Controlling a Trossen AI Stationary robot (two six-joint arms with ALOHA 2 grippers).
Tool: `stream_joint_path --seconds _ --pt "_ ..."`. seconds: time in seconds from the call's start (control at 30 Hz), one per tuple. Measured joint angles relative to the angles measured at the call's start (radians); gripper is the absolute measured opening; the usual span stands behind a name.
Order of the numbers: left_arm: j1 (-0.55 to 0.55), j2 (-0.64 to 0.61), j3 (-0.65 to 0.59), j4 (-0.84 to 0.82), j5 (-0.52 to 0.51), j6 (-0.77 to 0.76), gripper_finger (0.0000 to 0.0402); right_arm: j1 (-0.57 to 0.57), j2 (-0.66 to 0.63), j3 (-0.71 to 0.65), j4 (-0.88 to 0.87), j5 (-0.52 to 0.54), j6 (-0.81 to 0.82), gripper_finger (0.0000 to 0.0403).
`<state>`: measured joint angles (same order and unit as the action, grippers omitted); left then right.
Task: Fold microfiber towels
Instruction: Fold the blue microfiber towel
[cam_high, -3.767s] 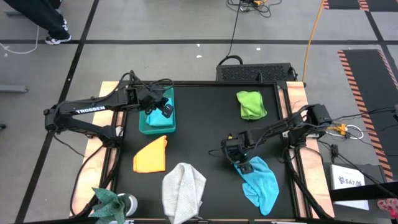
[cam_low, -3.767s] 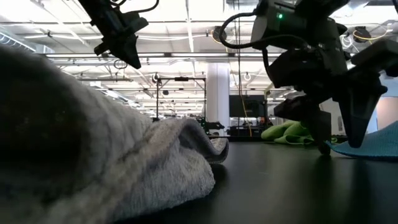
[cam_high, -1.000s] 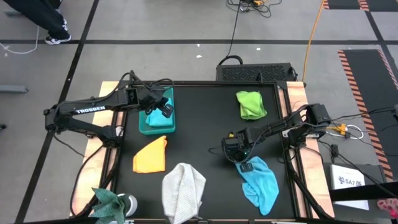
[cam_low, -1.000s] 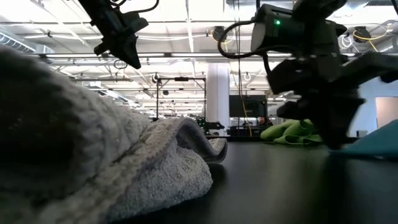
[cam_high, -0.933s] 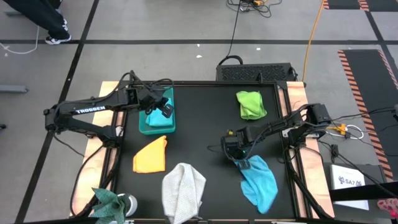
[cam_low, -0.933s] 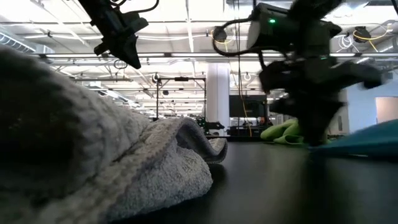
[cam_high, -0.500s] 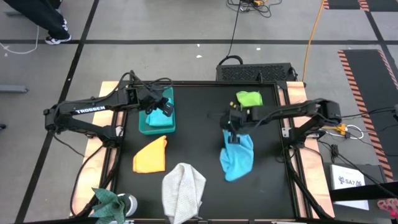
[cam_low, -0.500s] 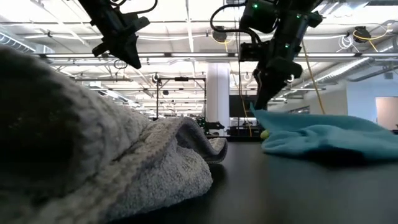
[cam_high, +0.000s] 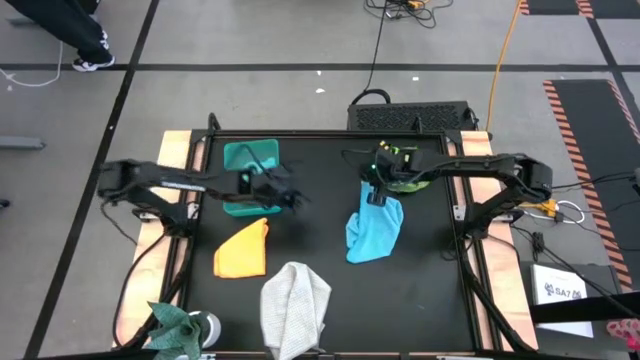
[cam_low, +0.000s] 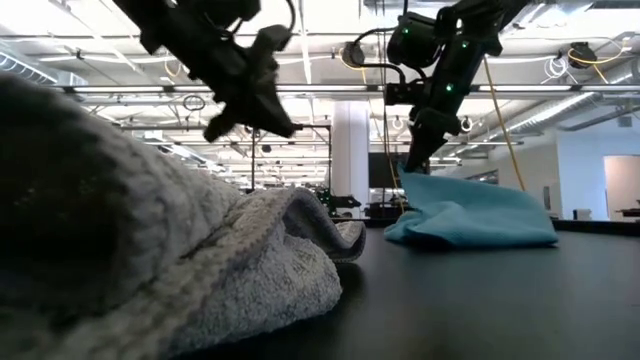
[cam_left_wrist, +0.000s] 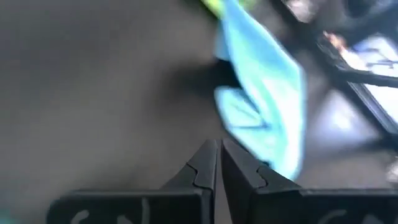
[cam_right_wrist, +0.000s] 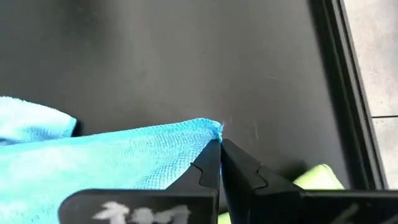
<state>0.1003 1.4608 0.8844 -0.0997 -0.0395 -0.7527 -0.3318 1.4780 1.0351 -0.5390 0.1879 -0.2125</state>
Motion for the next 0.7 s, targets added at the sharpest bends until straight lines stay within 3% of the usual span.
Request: stream_joint_path --seconds 0.23,0.43,0.7 --pt "-0.093 0.199 0.006 0.286 0.123 -0.166 0.0024 -0.037 0.0 0.0 -0.003 -0.001 -0.078 0.0" --pt "-0.155 0.324 0.003 0.371 0.184 -0.221 0.0029 -0.042 0.0 0.0 0.004 -0.003 -0.151 0.0" --pt "-0.172 0.429 0.005 0.529 0.22 -0.352 0.0117 -0.048 0.0 0.0 0.05 -0.002 -0.227 0.0"
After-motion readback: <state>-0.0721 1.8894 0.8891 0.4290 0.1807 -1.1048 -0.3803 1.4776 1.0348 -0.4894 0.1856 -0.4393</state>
